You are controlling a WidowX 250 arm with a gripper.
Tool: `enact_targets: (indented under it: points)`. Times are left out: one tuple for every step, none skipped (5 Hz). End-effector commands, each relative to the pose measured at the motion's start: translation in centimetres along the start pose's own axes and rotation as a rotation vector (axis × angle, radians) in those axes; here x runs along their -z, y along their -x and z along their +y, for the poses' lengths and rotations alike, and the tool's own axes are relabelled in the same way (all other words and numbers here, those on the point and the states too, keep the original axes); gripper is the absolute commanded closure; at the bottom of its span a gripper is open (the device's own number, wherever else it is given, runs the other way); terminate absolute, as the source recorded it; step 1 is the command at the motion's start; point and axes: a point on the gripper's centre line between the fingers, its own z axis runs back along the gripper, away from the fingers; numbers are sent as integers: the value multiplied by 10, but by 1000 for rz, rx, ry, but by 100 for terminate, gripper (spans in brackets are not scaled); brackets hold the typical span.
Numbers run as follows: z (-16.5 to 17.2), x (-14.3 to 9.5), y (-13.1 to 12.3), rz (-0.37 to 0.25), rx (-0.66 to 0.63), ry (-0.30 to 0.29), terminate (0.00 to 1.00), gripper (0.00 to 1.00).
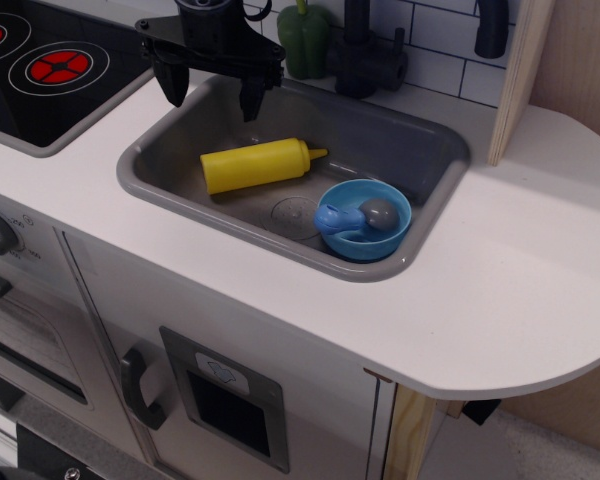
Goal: Take spoon out of bowl sink
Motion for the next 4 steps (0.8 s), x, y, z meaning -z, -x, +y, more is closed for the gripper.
enact_targets:
  points:
    - [-22,-24,7,71,375,139,0,0]
    - [-35,-13,8,145,491,195,0,0]
    - [-49,-7,15,152,509,217,0,0]
    - [-60,-4,19,185,489,227,0,0]
